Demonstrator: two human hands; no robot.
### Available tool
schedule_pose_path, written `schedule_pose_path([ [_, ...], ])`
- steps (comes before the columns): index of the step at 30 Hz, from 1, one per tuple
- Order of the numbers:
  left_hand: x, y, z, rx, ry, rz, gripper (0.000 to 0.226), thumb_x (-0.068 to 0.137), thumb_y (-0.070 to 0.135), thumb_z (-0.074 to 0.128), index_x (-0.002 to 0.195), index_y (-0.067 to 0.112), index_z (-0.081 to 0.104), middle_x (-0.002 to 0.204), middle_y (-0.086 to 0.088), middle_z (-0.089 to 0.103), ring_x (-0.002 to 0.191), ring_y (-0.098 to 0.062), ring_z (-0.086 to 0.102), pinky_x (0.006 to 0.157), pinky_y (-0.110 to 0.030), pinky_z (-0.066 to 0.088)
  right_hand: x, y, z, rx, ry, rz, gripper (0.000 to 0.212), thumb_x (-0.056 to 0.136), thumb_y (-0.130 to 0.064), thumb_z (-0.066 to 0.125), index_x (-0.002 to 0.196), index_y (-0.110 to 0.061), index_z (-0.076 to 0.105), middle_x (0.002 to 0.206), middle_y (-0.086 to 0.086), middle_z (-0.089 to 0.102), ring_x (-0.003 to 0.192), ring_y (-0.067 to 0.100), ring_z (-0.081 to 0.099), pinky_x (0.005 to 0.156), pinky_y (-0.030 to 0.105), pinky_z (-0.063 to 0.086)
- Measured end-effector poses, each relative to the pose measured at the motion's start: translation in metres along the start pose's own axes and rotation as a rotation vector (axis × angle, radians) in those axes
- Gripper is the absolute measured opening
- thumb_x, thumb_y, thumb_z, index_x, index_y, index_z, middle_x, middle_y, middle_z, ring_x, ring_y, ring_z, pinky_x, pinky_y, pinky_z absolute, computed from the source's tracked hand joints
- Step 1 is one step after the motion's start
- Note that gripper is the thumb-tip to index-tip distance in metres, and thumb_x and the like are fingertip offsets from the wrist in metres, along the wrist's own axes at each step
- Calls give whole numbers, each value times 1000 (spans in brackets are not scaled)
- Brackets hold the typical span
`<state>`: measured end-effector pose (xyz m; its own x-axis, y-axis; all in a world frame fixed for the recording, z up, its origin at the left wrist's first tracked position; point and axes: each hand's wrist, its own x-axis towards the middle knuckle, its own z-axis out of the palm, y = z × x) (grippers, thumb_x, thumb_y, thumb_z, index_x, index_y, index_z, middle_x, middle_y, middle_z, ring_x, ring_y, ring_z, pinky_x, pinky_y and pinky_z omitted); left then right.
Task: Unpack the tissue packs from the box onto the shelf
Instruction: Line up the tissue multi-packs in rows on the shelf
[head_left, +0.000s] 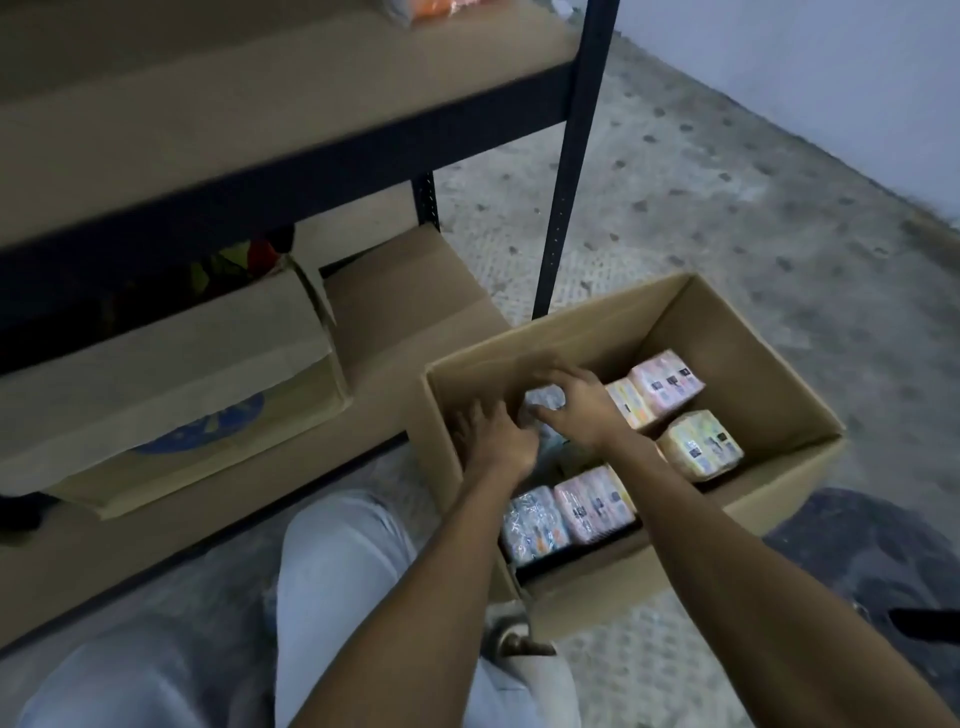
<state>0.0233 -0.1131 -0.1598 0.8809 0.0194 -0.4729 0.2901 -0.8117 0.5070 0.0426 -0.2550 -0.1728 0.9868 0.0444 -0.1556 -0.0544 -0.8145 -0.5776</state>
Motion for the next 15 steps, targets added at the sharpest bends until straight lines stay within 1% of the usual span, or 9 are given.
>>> schedule_pose_path([
  [1, 4, -3, 6, -2, 9, -27, 64, 92, 50, 47, 144, 13, 36, 155, -18, 21, 145, -36, 12, 119, -45, 6, 3, 5, 4, -24, -9, 13, 53, 75, -36, 71, 125, -22, 60, 140, 9, 50, 131, 26, 44, 109, 34, 35],
  [4, 14, -10, 21, -2, 32, -65, 66, 91, 53, 47, 142, 13, 38, 155, -21, 21, 146, -36, 10, 119, -45, 2, 8, 15, 12, -103, -37, 18, 57, 78, -35, 70, 132, -22, 56, 148, 11, 40, 137, 27, 36, 111, 37, 30],
  [7, 19, -13, 28, 12, 1, -106, 69, 91, 54, 46, 148, 18, 28, 159, -15, 12, 147, -35, -2, 120, -45, -1, 15, 24, 21, -186, -54, 6, 59, 82, -44, 65, 136, -25, 51, 152, 11, 34, 139, 29, 32, 112, 44, 28],
  [9, 22, -14, 31, 61, 31, -86, 72, 90, 53, 47, 149, 18, 26, 158, -13, 17, 147, -35, -1, 120, -44, -1, 18, 28, 27, -252, -76, 13, 61, 84, -51, 60, 138, -27, 47, 153, 10, 32, 139, 29, 31, 113, 46, 24],
  [12, 25, -16, 37, 135, 103, -29, 68, 89, 50, 49, 146, 17, 31, 153, -11, 29, 146, -37, 5, 120, -46, 1, 21, 33, 34, -312, -88, 13, 63, 84, -56, 55, 139, -29, 43, 153, 8, 31, 137, 30, 33, 110, 44, 21],
  [15, 28, -18, 41, 163, 109, -3, 63, 86, 48, 54, 140, 20, 38, 148, -8, 36, 145, -38, 10, 118, -49, 8, 21, 38, 38, -354, -95, 15, 69, 81, -60, 56, 140, -29, 39, 152, 8, 29, 131, 32, 38, 110, 45, 18],
])
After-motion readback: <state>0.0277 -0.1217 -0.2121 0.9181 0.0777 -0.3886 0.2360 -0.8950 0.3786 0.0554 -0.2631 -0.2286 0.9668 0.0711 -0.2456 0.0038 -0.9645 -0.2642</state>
